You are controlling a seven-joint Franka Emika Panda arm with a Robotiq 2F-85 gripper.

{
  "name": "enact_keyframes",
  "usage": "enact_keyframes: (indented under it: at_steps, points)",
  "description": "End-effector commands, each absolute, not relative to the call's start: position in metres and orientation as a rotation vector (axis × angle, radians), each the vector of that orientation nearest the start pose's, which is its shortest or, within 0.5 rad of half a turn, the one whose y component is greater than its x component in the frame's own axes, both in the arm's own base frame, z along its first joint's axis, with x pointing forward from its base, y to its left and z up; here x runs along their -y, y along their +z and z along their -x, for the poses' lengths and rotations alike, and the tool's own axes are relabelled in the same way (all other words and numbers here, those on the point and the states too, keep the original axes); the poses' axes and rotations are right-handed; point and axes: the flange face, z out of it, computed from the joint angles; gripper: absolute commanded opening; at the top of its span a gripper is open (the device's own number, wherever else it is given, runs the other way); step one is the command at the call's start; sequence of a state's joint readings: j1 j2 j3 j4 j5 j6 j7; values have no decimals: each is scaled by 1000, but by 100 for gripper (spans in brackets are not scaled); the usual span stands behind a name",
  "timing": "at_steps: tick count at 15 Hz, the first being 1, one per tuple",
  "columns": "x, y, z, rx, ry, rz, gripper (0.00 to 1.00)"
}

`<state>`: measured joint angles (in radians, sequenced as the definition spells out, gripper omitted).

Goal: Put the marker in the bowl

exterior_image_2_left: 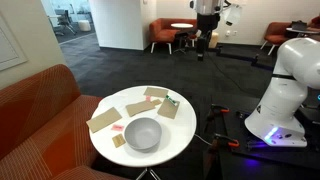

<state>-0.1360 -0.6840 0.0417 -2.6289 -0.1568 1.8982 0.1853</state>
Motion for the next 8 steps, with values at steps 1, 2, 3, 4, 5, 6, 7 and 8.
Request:
enact_keyframes:
  at_steps: [1,2,3,4,5,6,7,8]
  points:
    - [43,457,-333,-389,69,3293,100]
    - [43,457,-333,-389,69,3293,100]
    - [43,457,-333,-389,69,3293,100]
    - [43,457,-333,-389,69,3293,100]
    - [43,457,-333,-389,69,3293,100]
    - [43,457,-333,-389,69,3293,100]
    - [45,458,-334,-410,49,3290,100]
    - [48,458,-336,-433,37,3289,100]
